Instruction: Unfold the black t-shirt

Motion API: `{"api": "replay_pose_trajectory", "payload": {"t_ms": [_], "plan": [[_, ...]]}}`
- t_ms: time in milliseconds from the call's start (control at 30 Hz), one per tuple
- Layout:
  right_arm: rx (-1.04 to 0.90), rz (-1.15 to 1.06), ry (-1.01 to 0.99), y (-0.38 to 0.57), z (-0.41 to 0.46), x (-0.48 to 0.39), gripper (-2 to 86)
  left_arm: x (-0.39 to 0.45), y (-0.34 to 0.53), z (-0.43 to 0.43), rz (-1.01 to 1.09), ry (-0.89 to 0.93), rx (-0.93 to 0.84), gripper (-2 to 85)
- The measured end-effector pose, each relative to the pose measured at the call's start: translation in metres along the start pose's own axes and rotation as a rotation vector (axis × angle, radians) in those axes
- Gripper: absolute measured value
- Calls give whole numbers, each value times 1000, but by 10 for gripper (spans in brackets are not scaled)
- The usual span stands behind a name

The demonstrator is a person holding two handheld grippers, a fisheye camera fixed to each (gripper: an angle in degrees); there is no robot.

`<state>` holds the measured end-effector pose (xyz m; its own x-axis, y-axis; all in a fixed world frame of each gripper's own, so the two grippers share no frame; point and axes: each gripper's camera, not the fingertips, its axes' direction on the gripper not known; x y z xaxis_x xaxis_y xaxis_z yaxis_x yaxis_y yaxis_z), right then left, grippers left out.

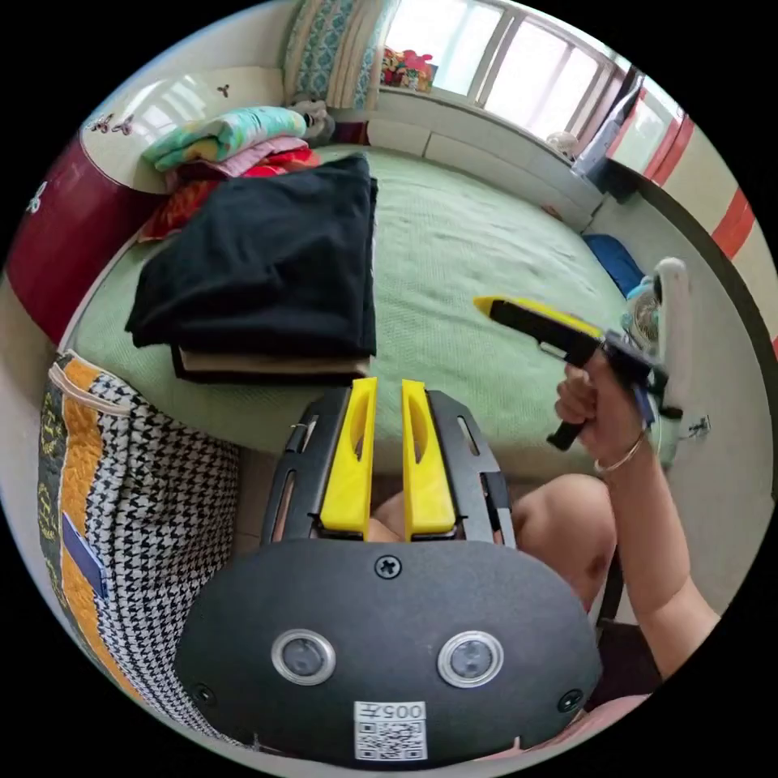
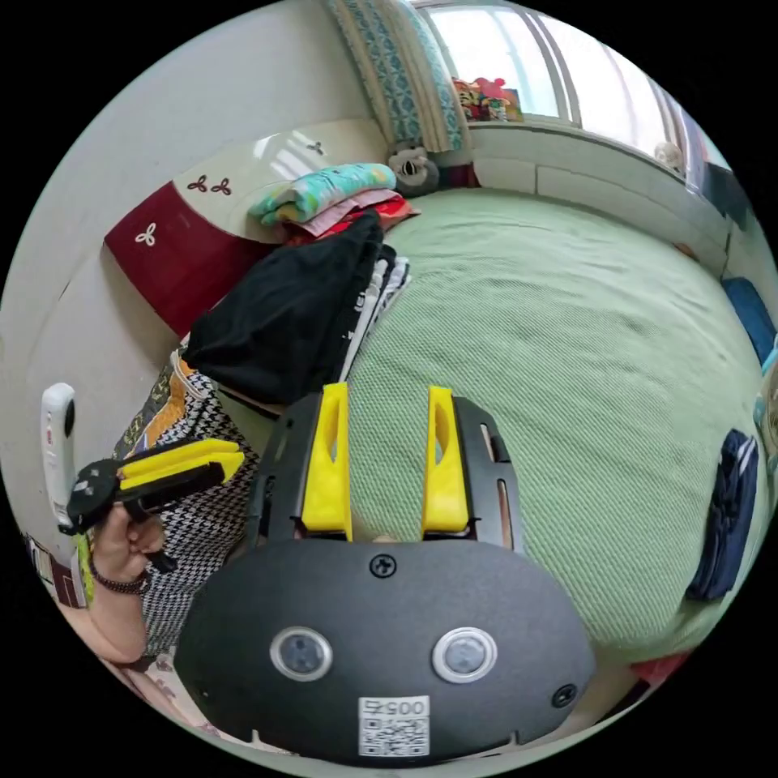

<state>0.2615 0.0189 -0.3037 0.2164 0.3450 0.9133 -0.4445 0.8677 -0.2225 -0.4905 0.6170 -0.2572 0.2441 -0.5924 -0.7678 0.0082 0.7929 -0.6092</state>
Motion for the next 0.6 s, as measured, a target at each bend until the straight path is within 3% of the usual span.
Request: {"api": "replay_pose_trajectory", "payload": {"t_ms": [200,400,600], "plan": [[-24,-86,112,-16,44,-16,135,5,-91,-22,-2,-55,119,53],[-2,-72,72,-34,44,-15,141,-10,-160,-24,-47,-93,197,53],[-54,-33,65,-56,66,-16,147,-64,-155,-6,-143,-173,112,51]]}}
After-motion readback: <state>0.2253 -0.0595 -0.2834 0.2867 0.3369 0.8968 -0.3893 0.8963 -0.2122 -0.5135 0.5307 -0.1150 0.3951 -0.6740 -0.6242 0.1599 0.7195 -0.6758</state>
